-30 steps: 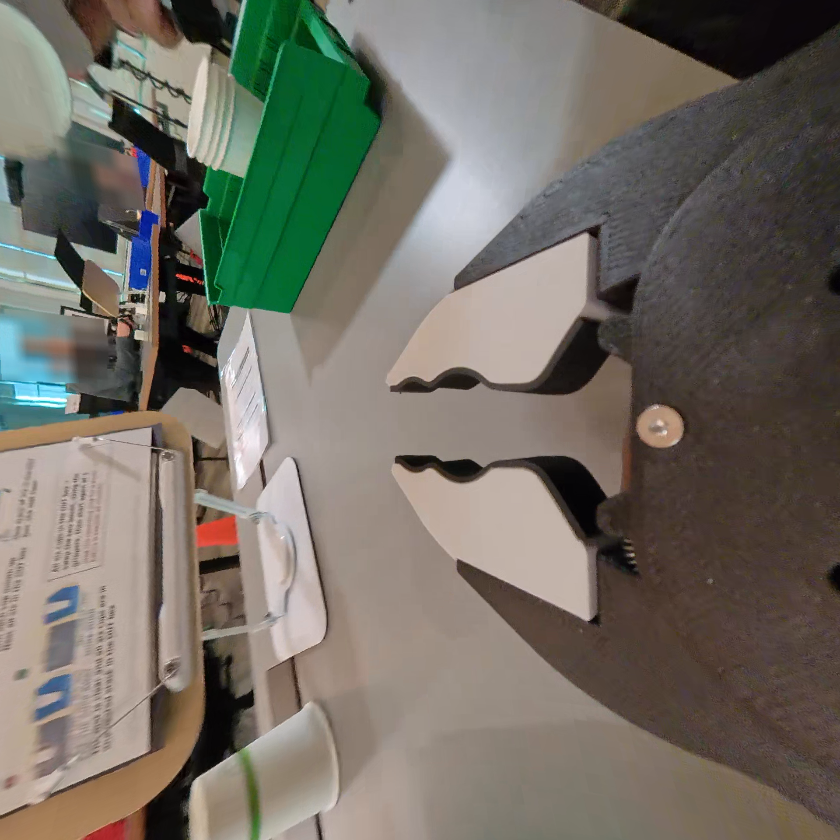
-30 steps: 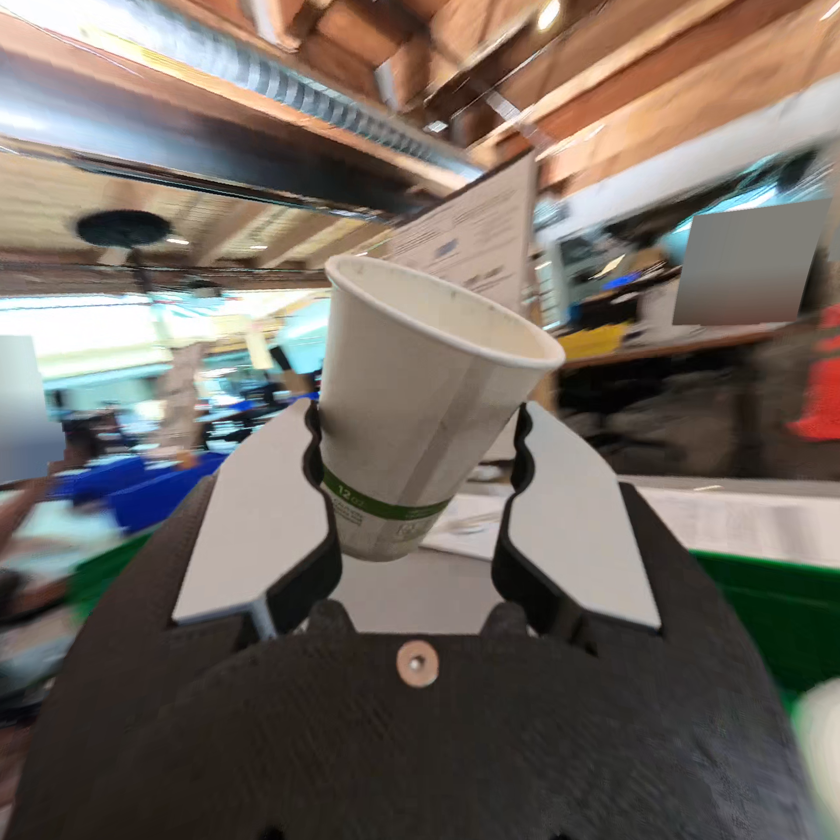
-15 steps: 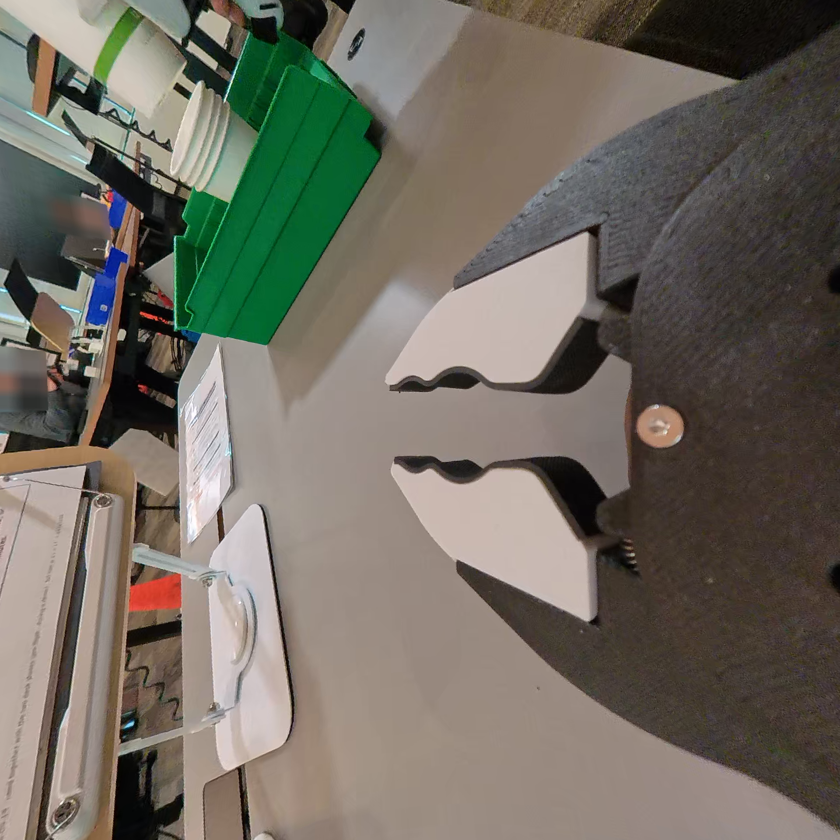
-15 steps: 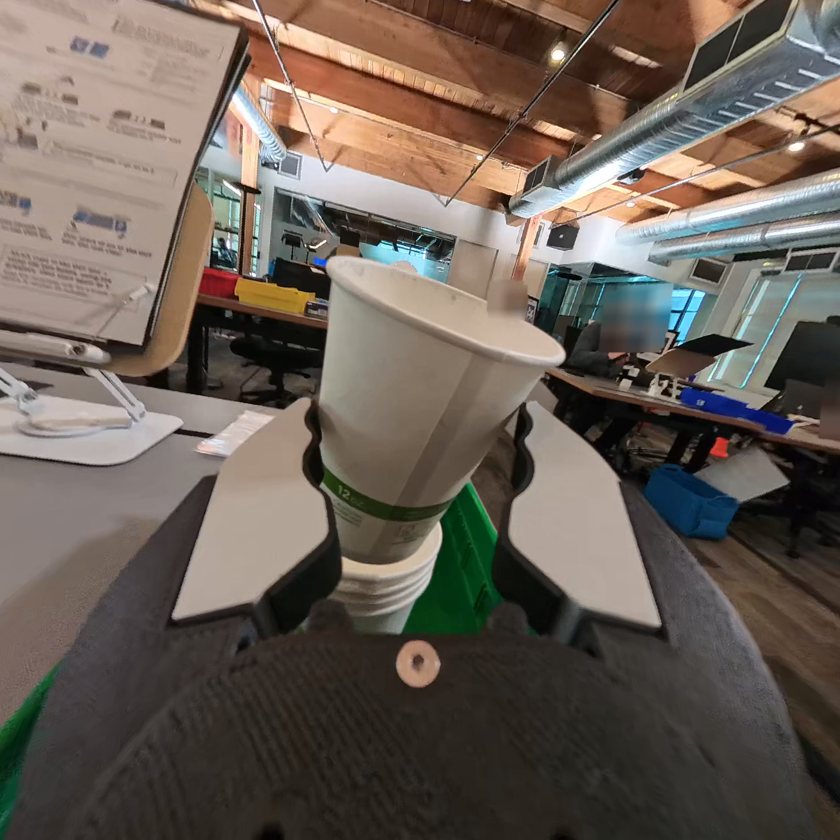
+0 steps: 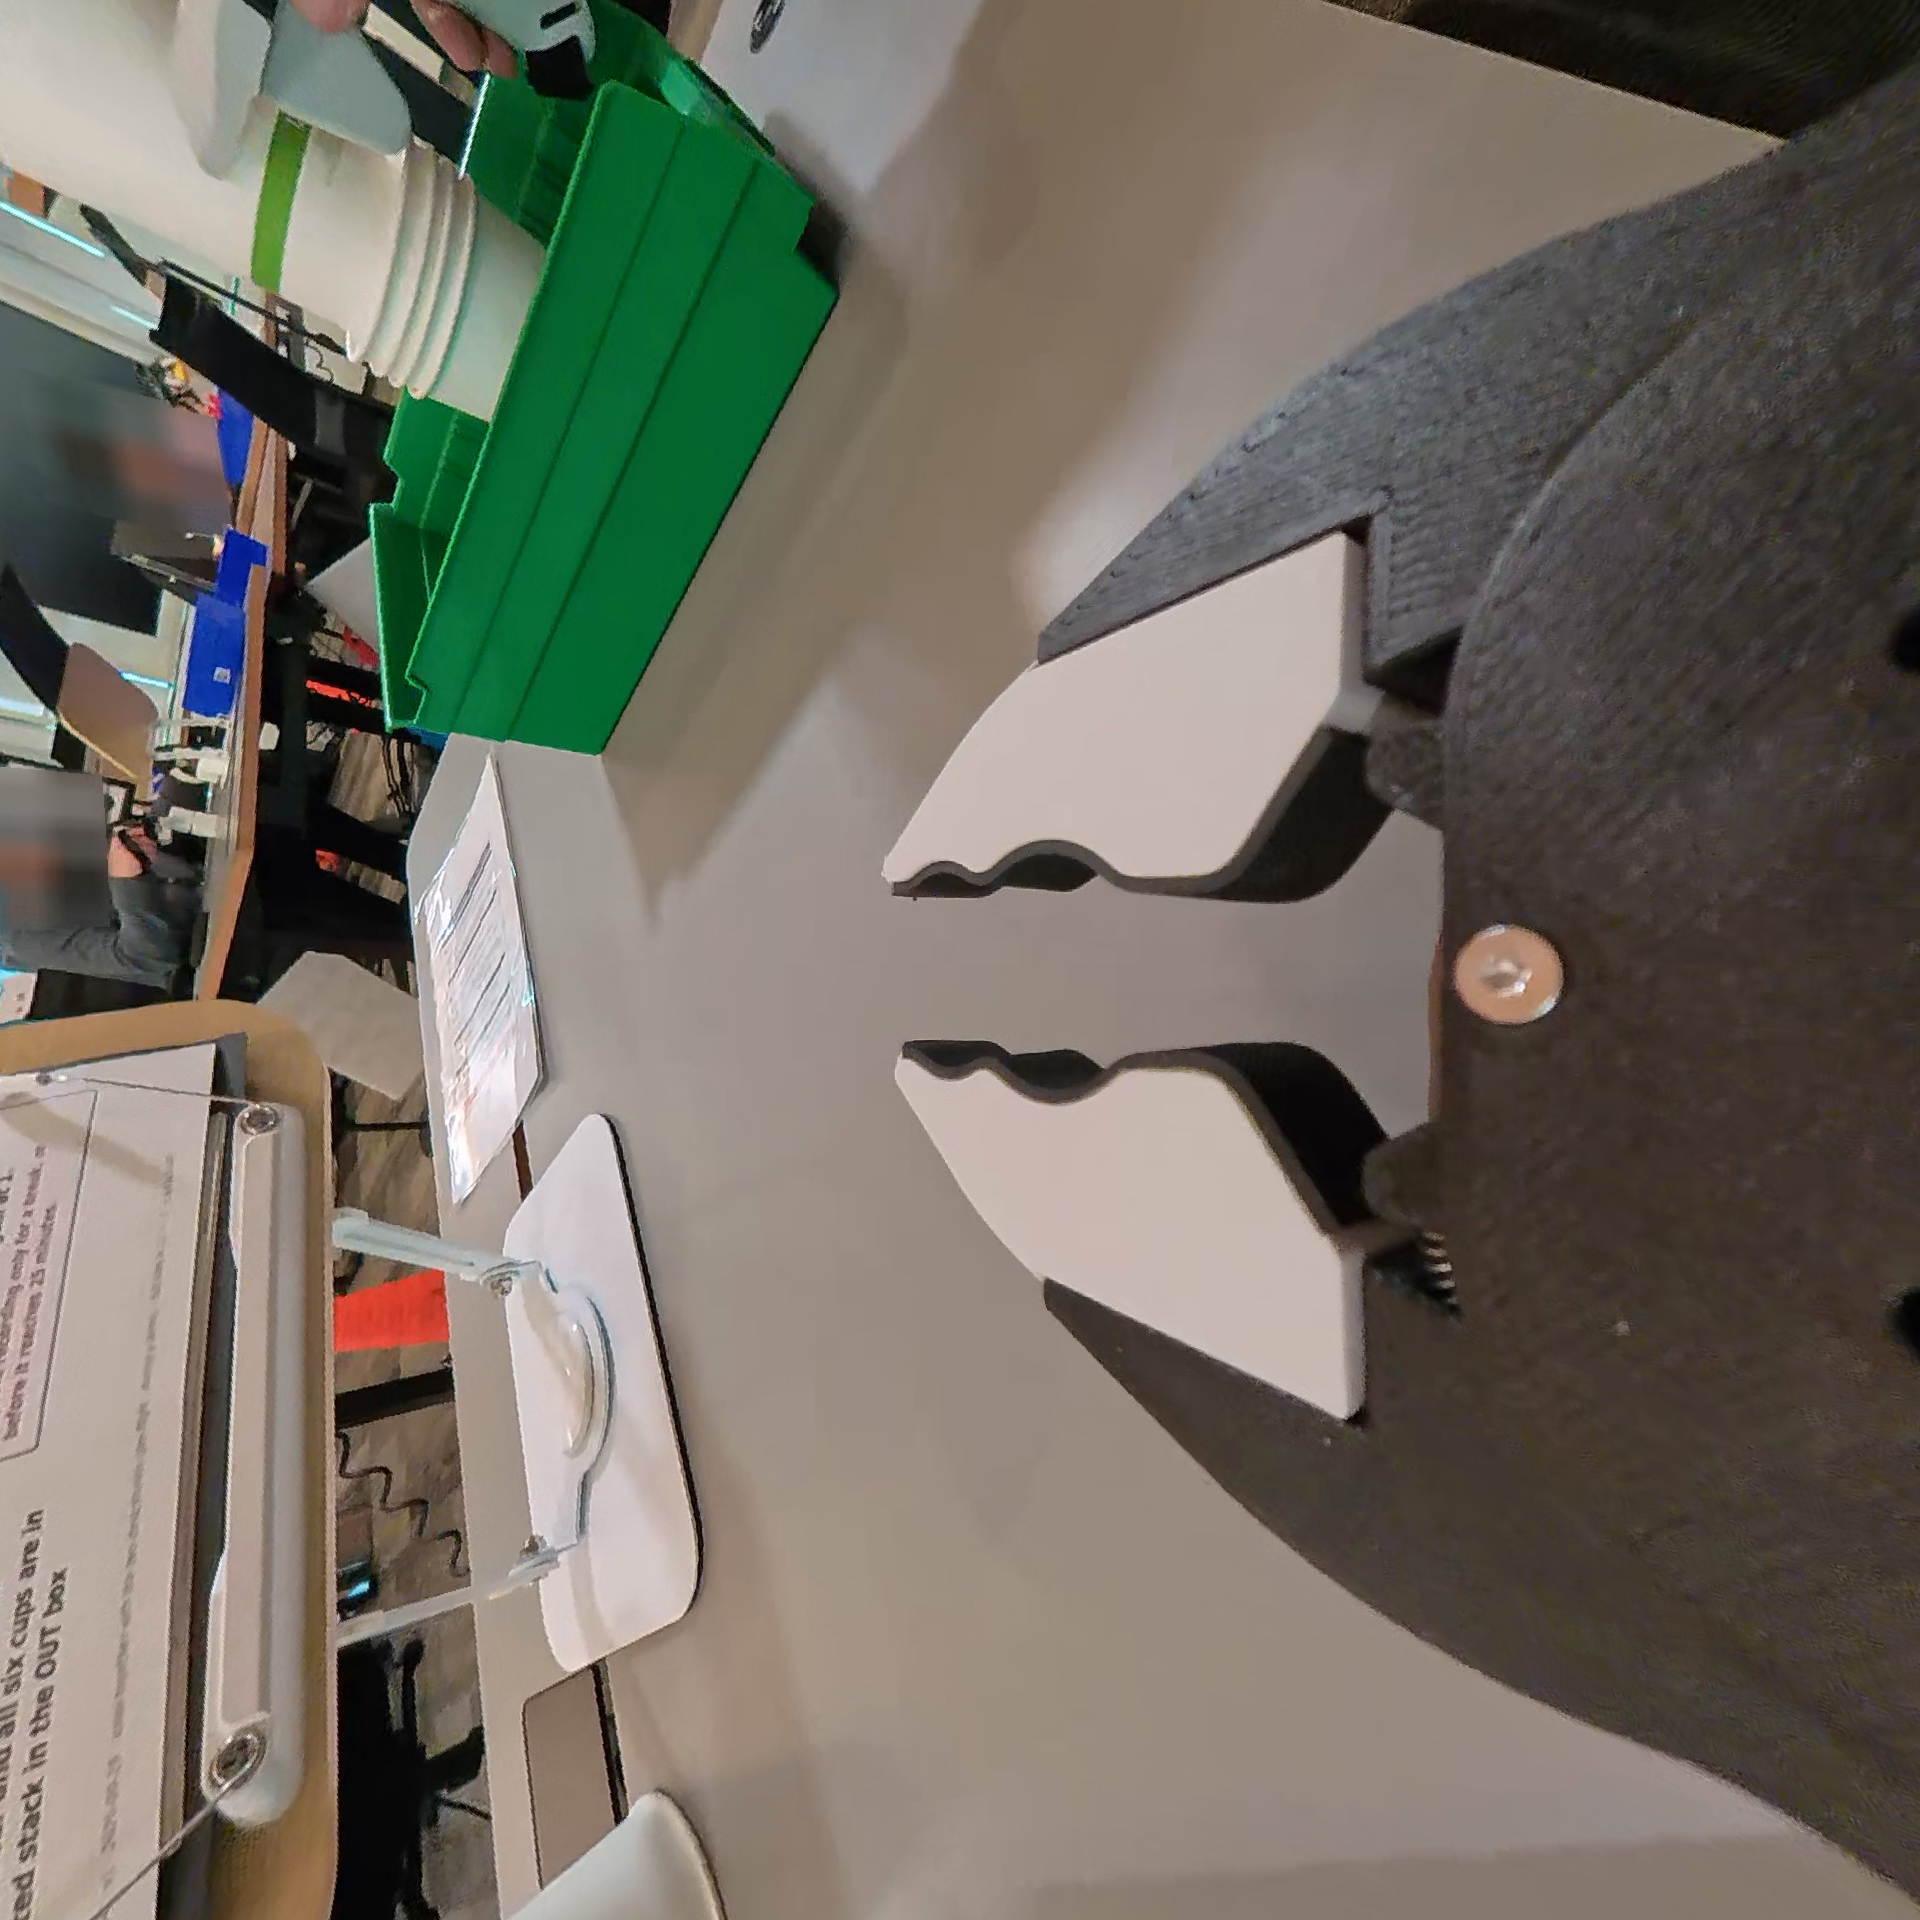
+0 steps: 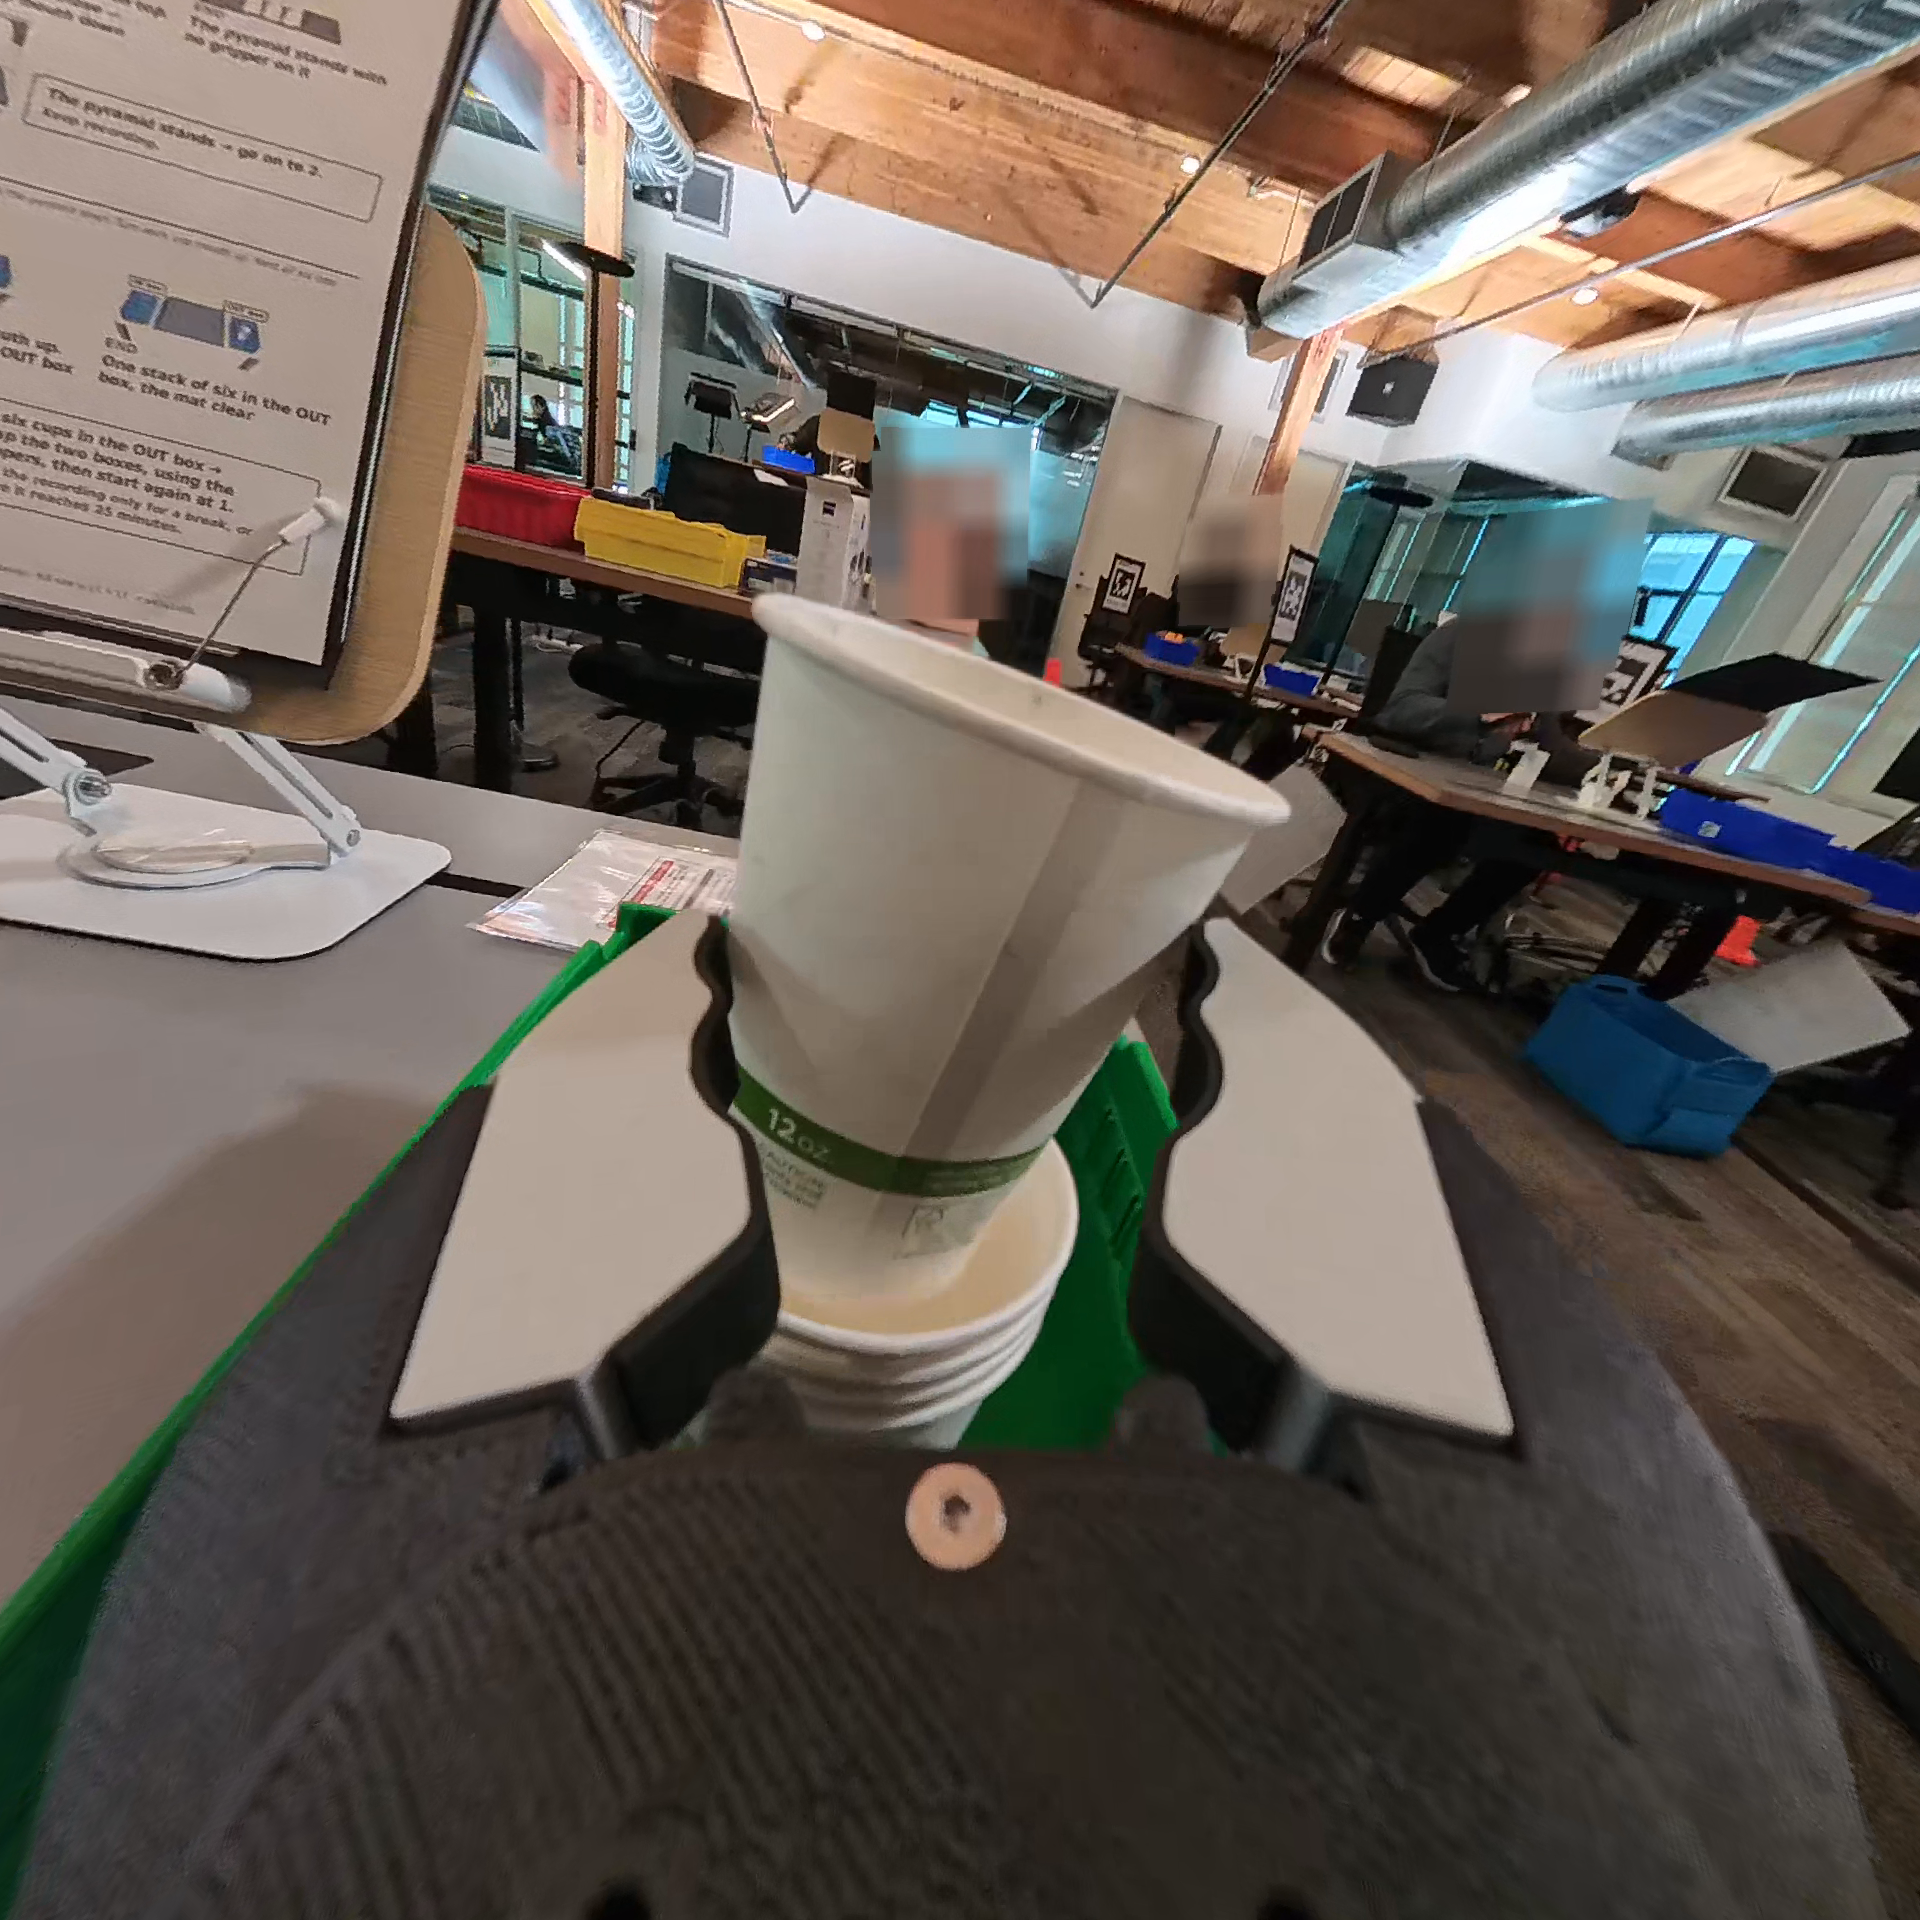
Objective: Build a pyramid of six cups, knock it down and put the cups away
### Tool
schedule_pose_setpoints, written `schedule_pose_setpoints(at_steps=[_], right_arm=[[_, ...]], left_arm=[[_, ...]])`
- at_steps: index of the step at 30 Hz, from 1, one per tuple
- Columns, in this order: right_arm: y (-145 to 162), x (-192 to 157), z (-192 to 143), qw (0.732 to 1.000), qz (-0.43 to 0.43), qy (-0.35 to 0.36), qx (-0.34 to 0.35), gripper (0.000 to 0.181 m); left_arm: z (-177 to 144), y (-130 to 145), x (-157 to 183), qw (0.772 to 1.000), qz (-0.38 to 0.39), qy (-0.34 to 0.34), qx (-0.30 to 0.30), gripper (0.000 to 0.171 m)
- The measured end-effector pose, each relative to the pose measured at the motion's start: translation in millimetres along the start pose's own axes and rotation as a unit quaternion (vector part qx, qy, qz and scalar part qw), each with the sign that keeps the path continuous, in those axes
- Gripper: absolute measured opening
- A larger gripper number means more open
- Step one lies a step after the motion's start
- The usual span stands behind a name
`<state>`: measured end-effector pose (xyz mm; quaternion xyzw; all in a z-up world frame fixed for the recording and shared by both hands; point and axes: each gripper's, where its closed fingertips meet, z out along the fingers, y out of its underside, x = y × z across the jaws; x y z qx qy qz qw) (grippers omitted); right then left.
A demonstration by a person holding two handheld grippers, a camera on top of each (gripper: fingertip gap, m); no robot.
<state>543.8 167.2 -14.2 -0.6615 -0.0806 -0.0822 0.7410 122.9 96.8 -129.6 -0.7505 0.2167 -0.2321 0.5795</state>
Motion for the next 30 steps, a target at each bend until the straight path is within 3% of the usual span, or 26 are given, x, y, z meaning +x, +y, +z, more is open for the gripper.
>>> schedule_pose_setpoints(at_steps=[9,13,17,21,25,30], right_arm=[[-2,8,-5,0.999,0.034,0.003,0.004,0.099],[-27,11,-15,0.993,0.105,-0.01,0.053,0.095],[-52,-9,-24,0.98,0.163,-0.051,0.105,0.09],[-74,-60,-32,0.964,0.196,-0.121,0.137,0.088],[-95,-137,-49,0.942,0.214,-0.208,0.151,0.084],[-71,-248,-76,0.896,0.288,-0.323,0.098,0.083]], left_arm=[[-5,2,-6,1.0,-0.006,-0.008,-0.004,0.025],[-5,4,-6,1.0,-0.006,-0.005,-0.007,0.023],[-3,5,-5,1.0,-0.009,0.0,-0.012,0.021],[-1,5,-7,1.0,-0.018,0.003,-0.015,0.022],[3,4,-9,1.0,-0.019,-0.001,-0.013,0.024],[8,-7,-25,0.999,-0.013,-0.045,0.014,0.047]])
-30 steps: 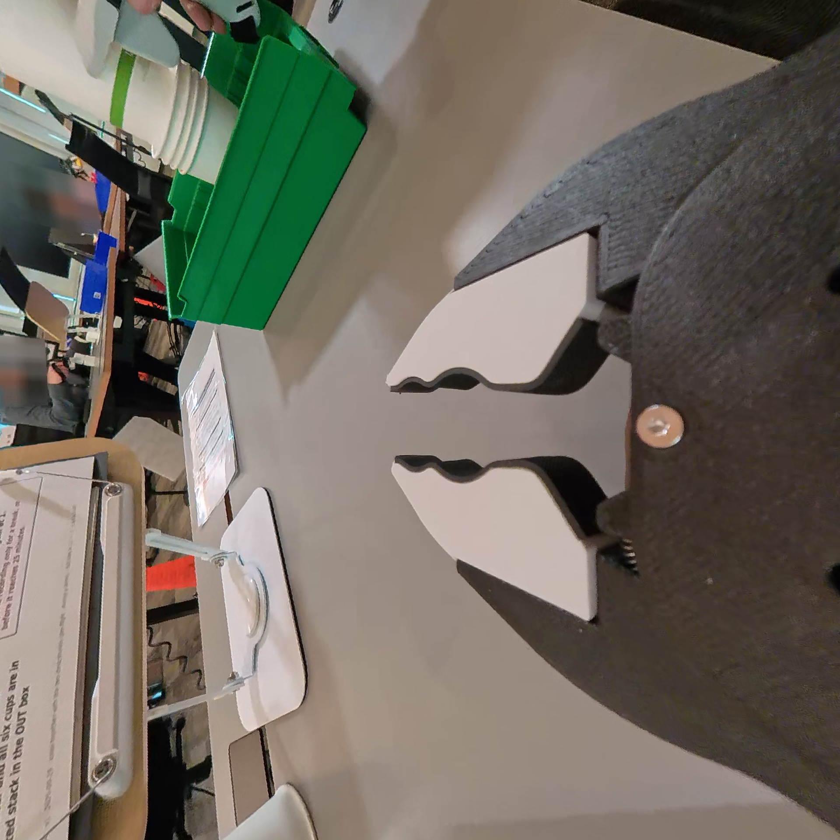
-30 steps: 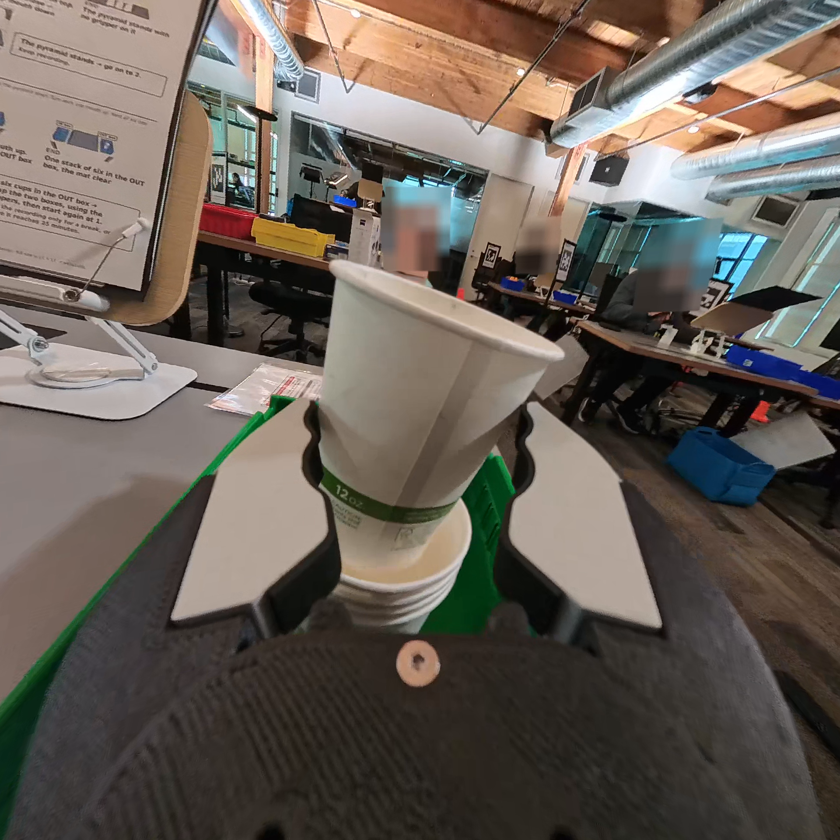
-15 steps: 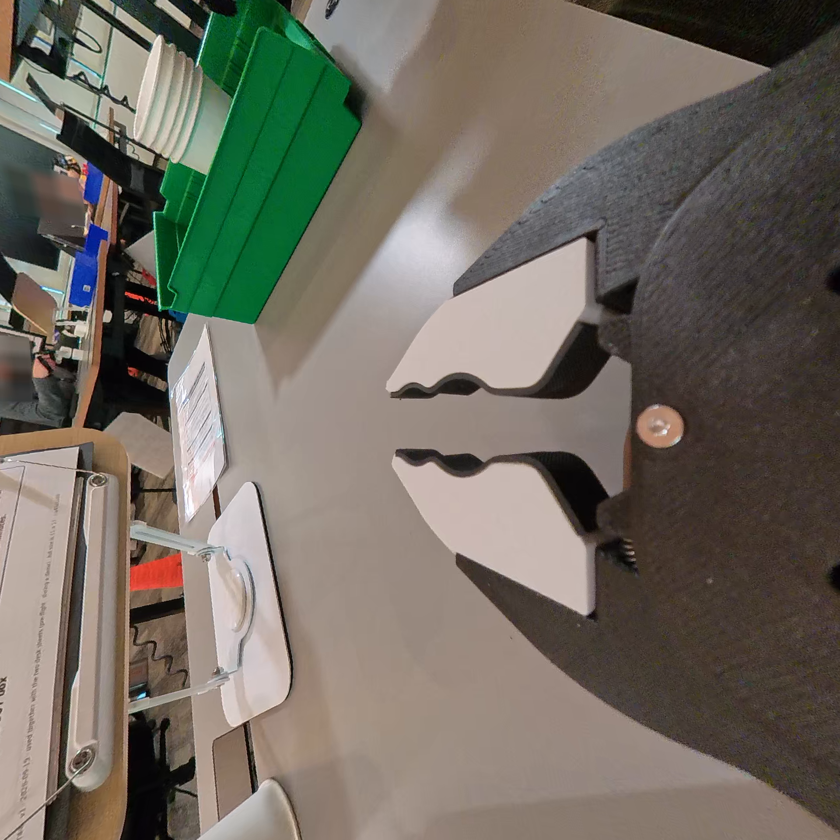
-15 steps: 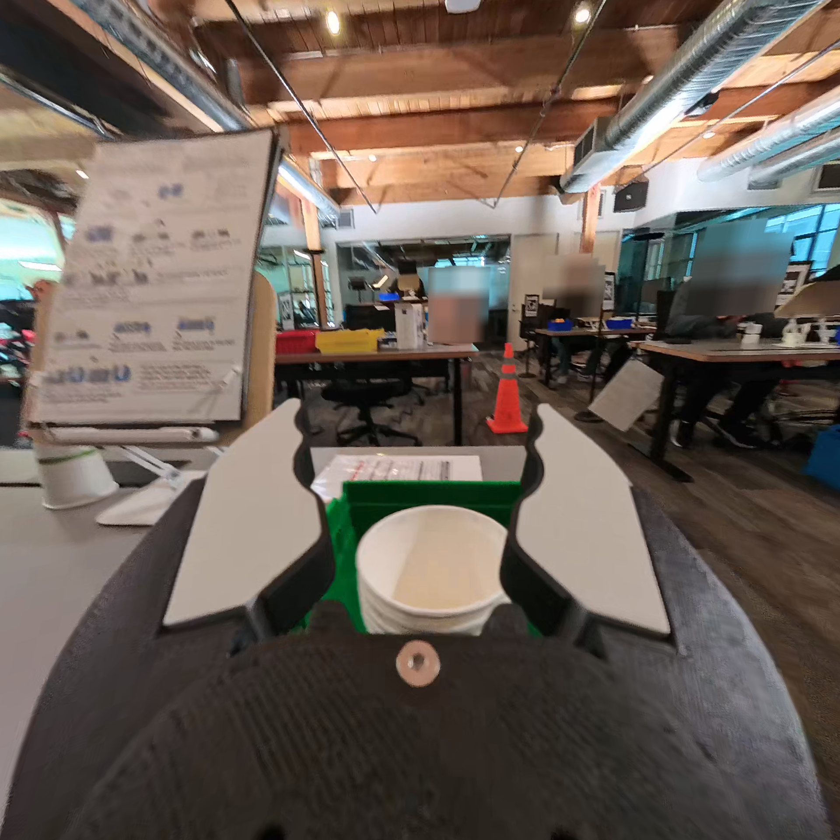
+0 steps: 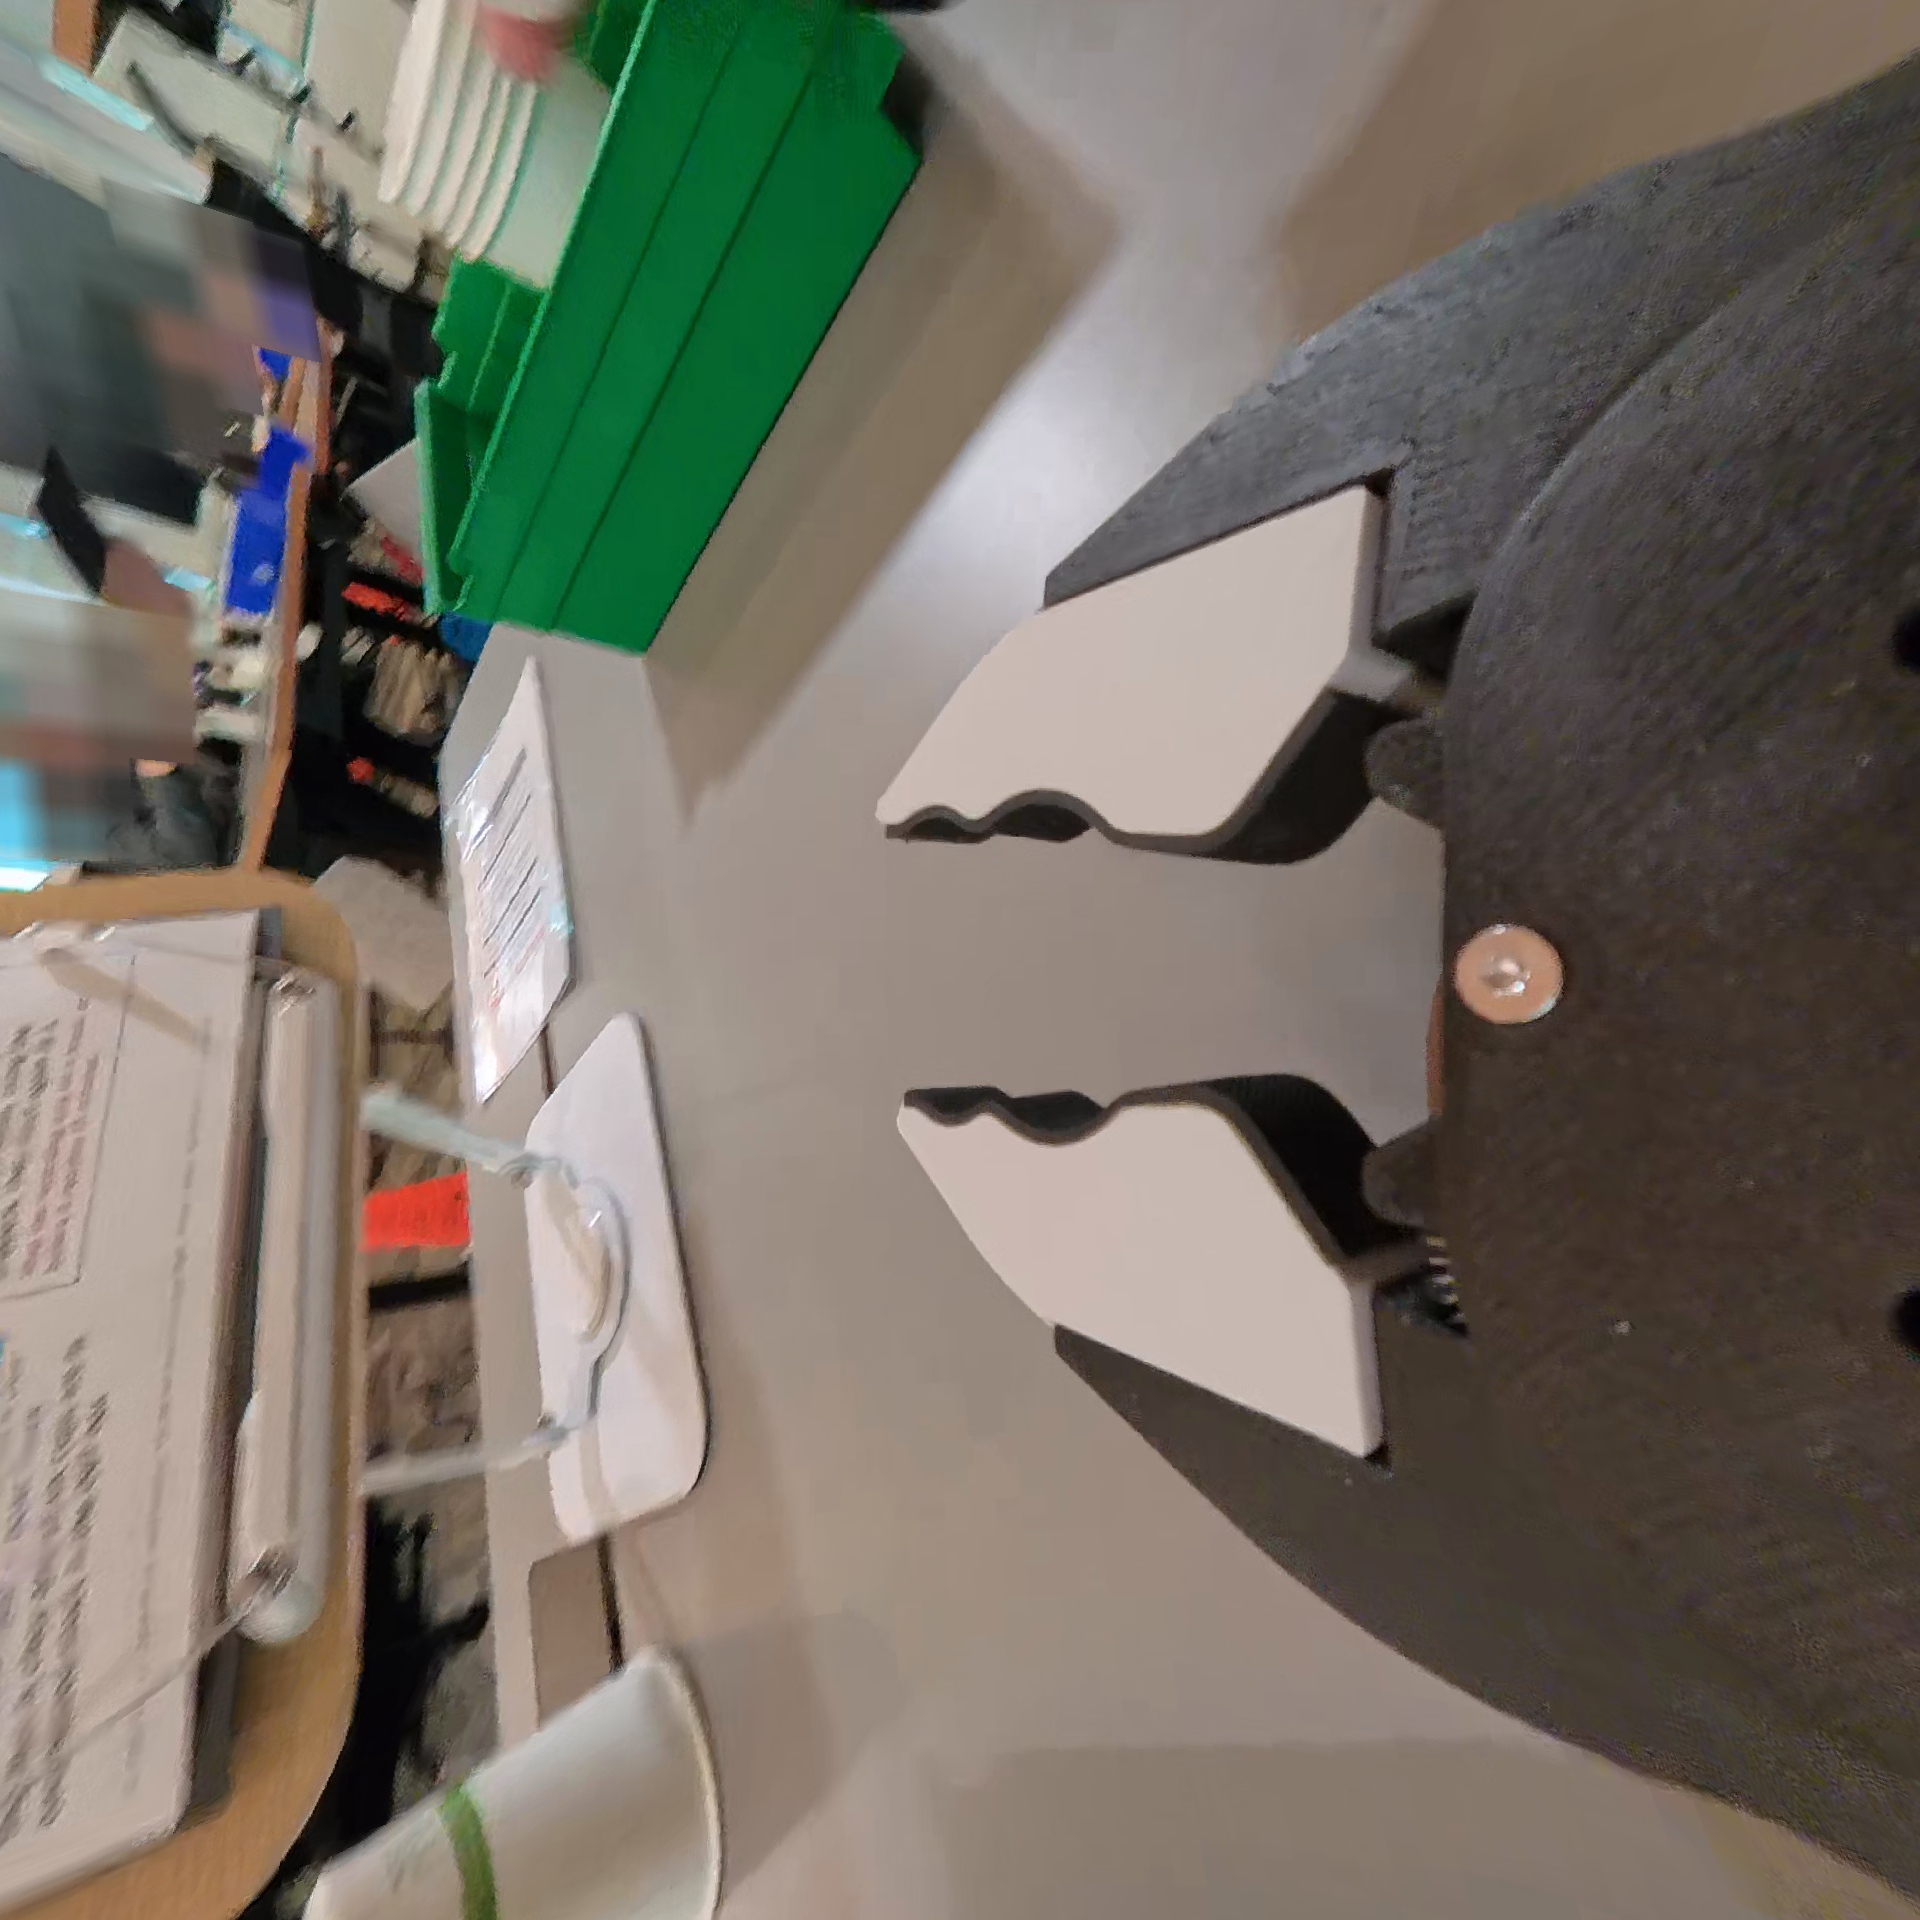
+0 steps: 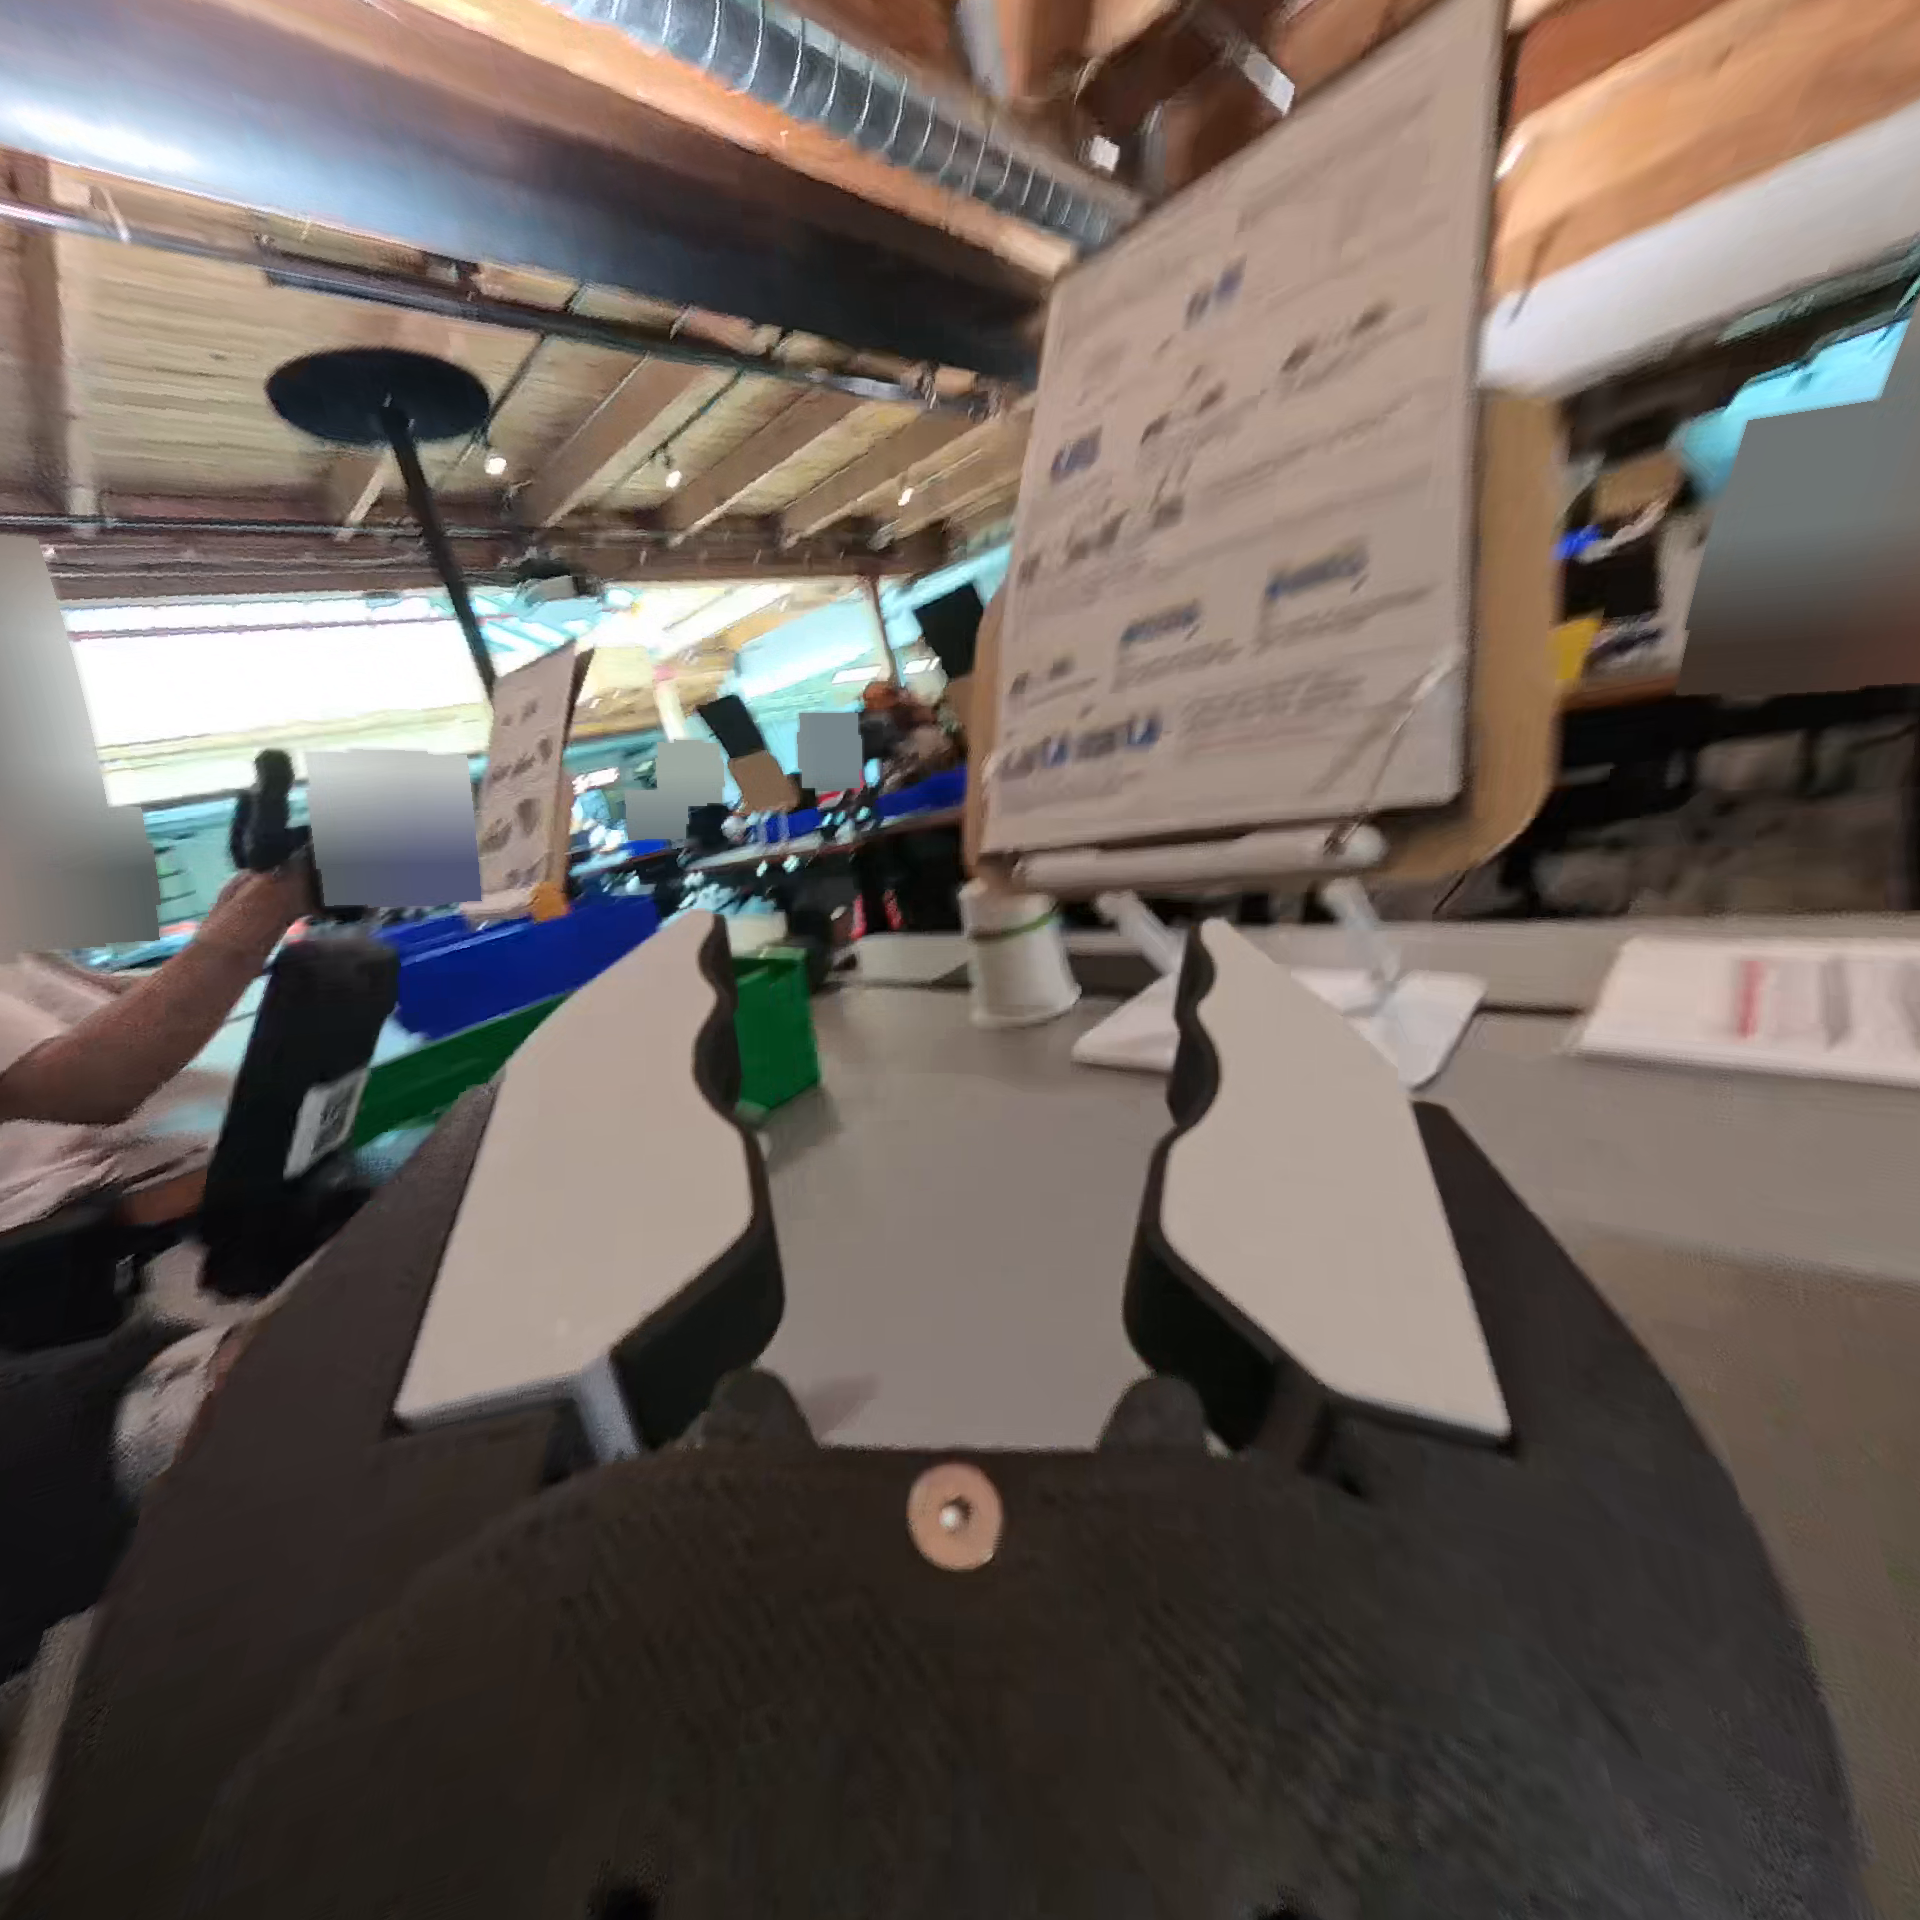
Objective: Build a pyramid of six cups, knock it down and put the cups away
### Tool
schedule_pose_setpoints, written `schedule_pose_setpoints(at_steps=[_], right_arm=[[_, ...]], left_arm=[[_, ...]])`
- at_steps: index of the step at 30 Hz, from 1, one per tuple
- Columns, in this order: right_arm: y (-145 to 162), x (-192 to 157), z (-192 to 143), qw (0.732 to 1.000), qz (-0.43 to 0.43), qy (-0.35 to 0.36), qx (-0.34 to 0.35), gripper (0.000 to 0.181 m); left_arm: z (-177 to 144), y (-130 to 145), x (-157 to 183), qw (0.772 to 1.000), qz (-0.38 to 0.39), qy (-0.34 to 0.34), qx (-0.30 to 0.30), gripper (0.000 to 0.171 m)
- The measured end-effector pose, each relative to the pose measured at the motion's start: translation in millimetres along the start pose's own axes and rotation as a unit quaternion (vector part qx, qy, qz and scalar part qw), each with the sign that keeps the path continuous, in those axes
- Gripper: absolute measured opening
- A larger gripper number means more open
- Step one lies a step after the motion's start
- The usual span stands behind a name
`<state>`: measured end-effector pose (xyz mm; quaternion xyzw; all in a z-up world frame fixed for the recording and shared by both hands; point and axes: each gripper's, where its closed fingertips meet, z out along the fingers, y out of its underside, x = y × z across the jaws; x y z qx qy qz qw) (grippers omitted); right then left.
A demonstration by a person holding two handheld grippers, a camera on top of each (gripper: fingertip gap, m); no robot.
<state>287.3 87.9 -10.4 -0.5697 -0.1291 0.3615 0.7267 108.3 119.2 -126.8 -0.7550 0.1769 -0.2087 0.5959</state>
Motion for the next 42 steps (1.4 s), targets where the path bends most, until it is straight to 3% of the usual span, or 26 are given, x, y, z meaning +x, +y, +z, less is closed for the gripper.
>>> schedule_pose_setpoints(at_steps=[3,7,11,14,17,24,35,38,42], right_arm=[[44,-28,8,0.996,0.025,-0.045,-0.075,0.088],[48,-33,-1,0.994,-0.02,-0.051,-0.092,0.084],[36,-17,-9,0.997,-0.006,-0.031,-0.074,0.078],[38,-10,-9,0.996,0.018,-0.031,-0.079,0.077],[45,-8,-8,0.995,0.029,-0.037,-0.093,0.076],[55,-4,-3,0.992,0.047,-0.047,-0.11,0.075],[65,11,0,0.984,0.122,-0.051,-0.121,0.073],[65,10,0,0.984,0.115,-0.053,-0.122,0.07],[64,5,-1,0.984,0.111,-0.061,-0.124,0.069]], left_arm=[[1,-26,-39,0.994,-0.004,-0.094,0.053,0.053],[18,-54,-108,0.973,-0.008,-0.214,0.088,0.06],[66,-53,-177,0.959,0.003,-0.282,0.039,0.081],[98,-46,-219,0.948,0.023,-0.317,0.0,0.087],[120,-50,-245,0.946,0.006,-0.323,-0.001,0.085],[152,-69,-294,0.946,-0.042,-0.318,0.043,0.085],[190,-81,-320,0.961,-0.054,-0.264,0.062,0.072],[188,-79,-325,0.958,-0.066,-0.273,0.05,0.069],[162,-85,-322,0.944,-0.083,-0.311,0.078,0.068]])
